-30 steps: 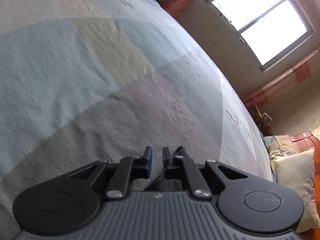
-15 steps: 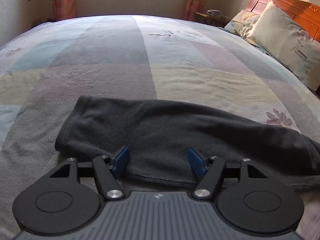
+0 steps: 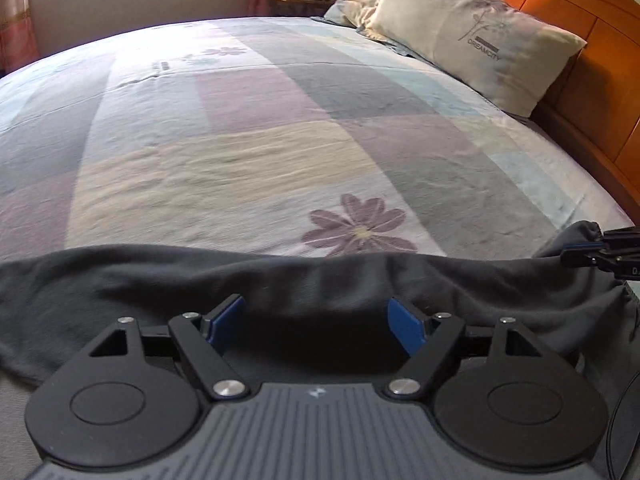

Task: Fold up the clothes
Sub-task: 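Grasp and straighten the pant leg fabric with the right tool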

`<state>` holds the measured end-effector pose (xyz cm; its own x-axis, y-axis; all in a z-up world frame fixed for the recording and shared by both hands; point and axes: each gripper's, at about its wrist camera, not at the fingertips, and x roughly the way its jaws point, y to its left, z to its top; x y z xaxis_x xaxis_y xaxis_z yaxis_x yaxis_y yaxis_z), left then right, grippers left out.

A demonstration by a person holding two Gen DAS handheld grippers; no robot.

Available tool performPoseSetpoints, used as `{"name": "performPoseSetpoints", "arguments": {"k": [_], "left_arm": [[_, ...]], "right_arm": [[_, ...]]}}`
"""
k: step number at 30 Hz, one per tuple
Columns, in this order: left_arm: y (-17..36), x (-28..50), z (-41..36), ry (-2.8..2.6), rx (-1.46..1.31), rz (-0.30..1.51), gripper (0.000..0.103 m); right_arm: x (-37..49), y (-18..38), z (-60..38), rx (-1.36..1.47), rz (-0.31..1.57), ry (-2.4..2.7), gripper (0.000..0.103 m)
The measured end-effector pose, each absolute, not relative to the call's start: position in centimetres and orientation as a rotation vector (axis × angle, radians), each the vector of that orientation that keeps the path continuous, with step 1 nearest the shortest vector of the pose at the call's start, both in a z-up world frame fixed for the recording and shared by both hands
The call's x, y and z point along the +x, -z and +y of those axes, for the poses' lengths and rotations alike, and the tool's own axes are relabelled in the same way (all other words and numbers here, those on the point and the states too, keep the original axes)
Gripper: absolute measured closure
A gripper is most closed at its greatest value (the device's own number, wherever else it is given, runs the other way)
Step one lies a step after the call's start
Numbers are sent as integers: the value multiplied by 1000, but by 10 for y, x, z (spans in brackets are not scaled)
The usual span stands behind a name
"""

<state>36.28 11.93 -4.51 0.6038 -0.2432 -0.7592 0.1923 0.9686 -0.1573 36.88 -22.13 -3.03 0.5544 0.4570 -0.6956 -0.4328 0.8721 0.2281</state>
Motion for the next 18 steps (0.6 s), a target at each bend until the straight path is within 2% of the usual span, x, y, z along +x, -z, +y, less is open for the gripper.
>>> {"name": "performPoseSetpoints", "arguments": {"k": [5, 11, 18], "left_arm": [[64, 382, 87, 257, -120, 941, 24], [77, 365, 78, 255, -102, 1033, 24], [42, 382, 80, 290, -123, 939, 21]], "right_arm": [[415, 37, -220, 85, 881, -617, 87], [456, 59, -188, 67, 985, -766, 87], [444, 71, -159, 59, 997, -945, 89]]}}
